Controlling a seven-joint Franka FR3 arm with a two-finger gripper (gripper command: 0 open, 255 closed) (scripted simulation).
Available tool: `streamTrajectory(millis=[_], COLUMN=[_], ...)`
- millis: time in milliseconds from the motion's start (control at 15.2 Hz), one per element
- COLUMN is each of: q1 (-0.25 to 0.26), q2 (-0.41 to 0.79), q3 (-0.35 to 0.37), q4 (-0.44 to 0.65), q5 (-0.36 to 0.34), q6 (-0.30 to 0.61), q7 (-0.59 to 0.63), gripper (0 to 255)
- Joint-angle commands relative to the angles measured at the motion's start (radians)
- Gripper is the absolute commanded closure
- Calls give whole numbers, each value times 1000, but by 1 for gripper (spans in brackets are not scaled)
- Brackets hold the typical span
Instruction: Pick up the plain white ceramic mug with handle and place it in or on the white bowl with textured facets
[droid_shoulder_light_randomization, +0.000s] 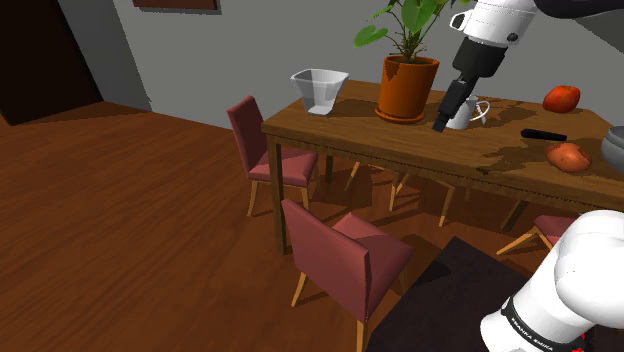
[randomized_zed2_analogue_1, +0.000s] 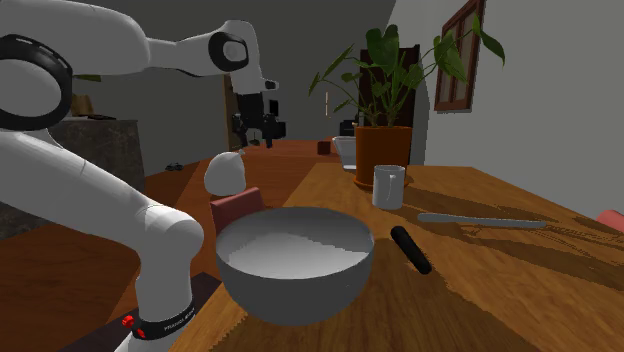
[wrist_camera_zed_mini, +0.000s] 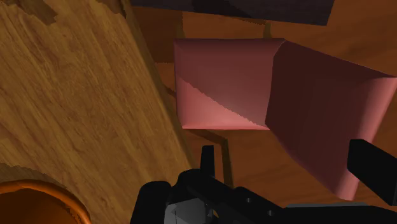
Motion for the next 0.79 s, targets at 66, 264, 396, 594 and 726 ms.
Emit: streamTrajectory(millis=[66, 264, 396, 594, 726], q1=[-8, -32, -46, -66, -77], q2=[14, 61, 95, 153, 195], q3=[-19, -76, -113, -168, -205], q4=[7, 32, 54, 93, 124], q5=[-12, -46, -67, -93, -107], q6=[5, 20, 30, 44, 53], q7=[-17, -67, -100, -149, -182], gripper=[0, 0, 0, 0, 0])
